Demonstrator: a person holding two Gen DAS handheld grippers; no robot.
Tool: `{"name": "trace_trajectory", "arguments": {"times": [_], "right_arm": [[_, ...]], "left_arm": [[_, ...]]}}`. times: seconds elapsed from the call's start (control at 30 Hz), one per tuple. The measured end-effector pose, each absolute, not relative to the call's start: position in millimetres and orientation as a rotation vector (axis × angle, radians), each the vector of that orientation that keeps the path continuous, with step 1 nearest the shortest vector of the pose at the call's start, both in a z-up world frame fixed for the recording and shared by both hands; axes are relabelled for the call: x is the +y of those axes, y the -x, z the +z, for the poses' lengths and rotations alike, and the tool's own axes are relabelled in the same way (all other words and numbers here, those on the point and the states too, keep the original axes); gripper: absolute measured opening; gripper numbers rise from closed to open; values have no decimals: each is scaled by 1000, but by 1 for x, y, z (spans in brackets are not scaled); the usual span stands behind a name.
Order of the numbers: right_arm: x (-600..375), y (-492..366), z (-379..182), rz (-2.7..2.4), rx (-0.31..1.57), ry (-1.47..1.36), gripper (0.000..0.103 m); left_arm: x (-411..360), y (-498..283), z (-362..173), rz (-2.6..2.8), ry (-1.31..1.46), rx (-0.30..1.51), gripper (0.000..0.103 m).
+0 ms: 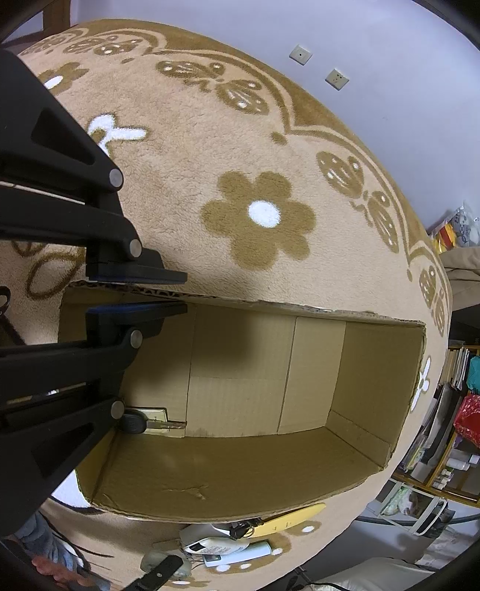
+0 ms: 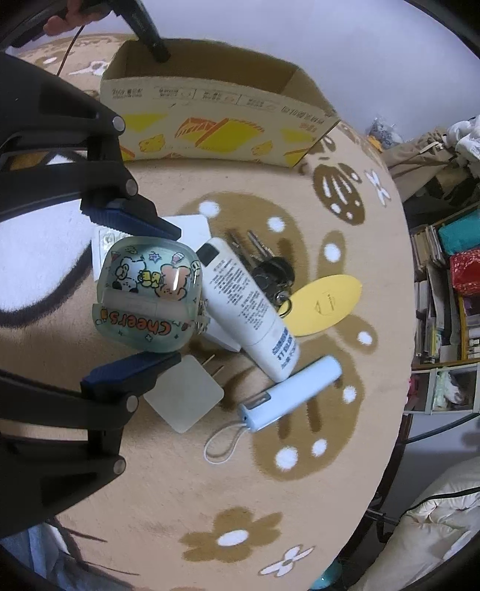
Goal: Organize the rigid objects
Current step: 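Lift the green case with the right gripper and carry it over the box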
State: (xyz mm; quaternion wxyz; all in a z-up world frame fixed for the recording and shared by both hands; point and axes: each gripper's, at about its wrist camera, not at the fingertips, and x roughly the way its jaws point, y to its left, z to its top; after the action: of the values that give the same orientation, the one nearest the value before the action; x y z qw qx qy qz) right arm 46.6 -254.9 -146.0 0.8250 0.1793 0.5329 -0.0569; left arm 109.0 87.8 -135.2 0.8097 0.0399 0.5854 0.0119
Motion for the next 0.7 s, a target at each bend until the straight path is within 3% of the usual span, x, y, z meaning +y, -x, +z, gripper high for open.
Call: {"name": "trace_trajectory", "arguments": {"times": [0.7], "right_arm": [[-211, -72, -55, 82, 934, -340, 63]], "left_arm": [[89, -111, -134, 30, -65, 1250, 7]]}}
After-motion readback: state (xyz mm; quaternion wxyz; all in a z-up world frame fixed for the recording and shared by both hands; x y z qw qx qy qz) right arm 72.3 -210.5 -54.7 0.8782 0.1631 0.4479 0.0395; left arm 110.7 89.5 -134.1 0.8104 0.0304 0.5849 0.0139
